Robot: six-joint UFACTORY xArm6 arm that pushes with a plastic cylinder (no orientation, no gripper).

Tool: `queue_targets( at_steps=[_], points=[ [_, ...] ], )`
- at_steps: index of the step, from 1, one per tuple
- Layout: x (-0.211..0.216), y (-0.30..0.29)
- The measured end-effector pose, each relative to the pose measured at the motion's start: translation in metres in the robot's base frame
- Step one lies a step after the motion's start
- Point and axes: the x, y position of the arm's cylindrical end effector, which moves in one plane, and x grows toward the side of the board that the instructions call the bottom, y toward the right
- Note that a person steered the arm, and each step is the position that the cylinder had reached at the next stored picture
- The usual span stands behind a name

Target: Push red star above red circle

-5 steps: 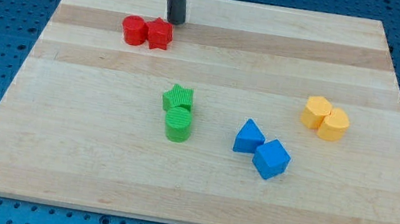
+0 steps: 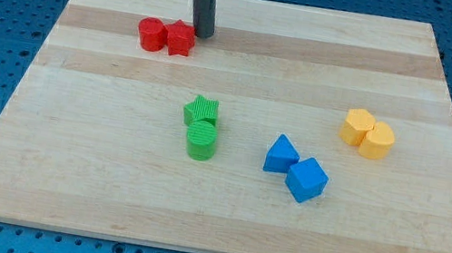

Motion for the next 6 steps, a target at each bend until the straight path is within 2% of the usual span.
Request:
queue_targets(
  at_steps=[6],
  points=[
    [0.044, 0.004]
  ],
)
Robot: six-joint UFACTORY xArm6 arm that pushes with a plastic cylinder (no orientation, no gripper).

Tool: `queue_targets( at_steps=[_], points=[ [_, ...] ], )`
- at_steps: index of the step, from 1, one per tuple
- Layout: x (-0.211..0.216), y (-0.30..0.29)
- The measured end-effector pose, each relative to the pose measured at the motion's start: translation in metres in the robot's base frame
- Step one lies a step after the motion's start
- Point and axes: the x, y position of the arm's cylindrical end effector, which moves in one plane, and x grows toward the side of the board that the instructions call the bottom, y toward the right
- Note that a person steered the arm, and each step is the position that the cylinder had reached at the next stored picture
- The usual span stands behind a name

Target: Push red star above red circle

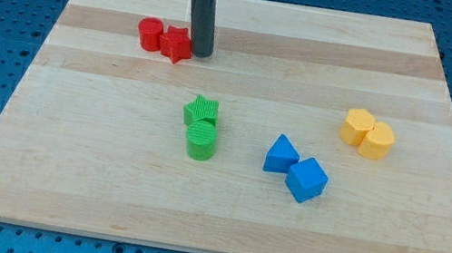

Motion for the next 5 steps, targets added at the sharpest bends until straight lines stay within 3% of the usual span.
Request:
queue_targets(
  at_steps=[2, 5],
  points=[
    [0.031, 0.001],
    [0.032, -0.005]
  ],
)
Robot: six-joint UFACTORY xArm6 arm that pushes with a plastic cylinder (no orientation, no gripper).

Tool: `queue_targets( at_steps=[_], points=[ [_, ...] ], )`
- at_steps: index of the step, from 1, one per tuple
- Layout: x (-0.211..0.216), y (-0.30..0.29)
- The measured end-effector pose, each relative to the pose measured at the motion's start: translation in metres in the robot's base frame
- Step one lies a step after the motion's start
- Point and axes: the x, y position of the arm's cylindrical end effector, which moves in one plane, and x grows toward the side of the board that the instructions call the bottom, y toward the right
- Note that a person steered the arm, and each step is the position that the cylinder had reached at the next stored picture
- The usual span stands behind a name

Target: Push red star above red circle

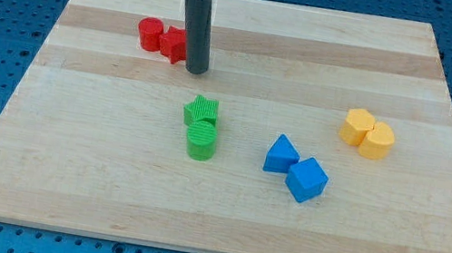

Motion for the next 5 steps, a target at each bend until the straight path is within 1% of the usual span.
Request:
queue_targets(
  at_steps=[2, 5],
  points=[
    [0.000, -0.024],
    [-0.002, -0.024]
  ],
)
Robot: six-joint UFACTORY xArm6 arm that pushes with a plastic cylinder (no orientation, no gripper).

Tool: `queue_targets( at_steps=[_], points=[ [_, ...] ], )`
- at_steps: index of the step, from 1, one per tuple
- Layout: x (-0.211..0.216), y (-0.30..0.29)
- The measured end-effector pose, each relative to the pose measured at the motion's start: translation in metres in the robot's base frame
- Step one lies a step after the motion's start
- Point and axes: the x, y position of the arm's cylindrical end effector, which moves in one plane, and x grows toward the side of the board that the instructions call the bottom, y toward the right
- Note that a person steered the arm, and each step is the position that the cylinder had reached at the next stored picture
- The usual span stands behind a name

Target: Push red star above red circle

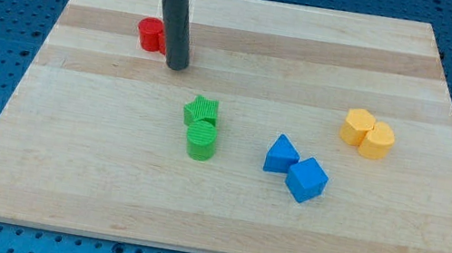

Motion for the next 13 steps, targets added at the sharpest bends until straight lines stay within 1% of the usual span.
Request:
queue_targets(
  at_steps=[2, 5, 8, 13],
  points=[
    [-0.020, 0.000],
    [-0.031, -0.001],
    [-0.052, 0.002],
    [-0.054, -0.005]
  ],
)
